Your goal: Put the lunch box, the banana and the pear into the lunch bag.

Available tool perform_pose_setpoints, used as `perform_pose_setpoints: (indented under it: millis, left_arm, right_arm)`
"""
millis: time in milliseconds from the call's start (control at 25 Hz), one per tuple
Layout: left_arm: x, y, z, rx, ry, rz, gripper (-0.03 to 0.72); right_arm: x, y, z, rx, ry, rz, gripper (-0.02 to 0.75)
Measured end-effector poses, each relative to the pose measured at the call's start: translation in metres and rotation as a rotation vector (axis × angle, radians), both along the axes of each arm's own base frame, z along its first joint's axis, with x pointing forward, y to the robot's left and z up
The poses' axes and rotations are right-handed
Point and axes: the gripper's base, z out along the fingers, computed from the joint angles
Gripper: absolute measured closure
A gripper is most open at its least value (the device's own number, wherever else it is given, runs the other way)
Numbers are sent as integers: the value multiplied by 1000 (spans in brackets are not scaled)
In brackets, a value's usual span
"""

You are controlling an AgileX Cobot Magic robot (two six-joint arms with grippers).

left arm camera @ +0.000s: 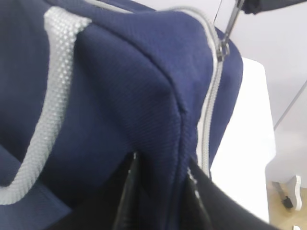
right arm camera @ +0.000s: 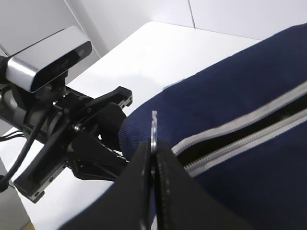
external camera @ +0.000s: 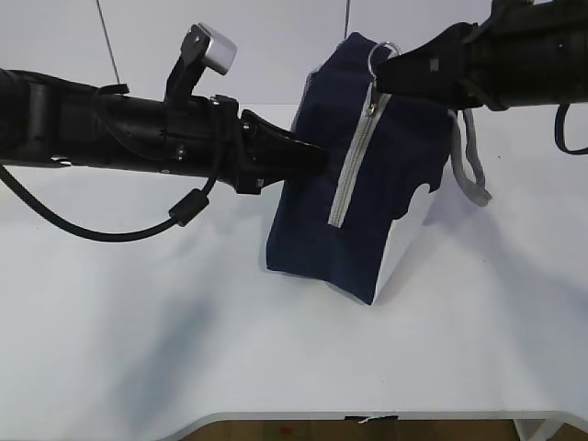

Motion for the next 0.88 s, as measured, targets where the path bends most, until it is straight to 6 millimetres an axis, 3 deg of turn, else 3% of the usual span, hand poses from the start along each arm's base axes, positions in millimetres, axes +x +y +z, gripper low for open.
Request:
perform_pose_setpoints:
  millis: [880]
  left_arm:
    - [-6,-3,3,-54,33,-68,517]
  right_arm:
    - [11,0,-9,65,63,-64,731]
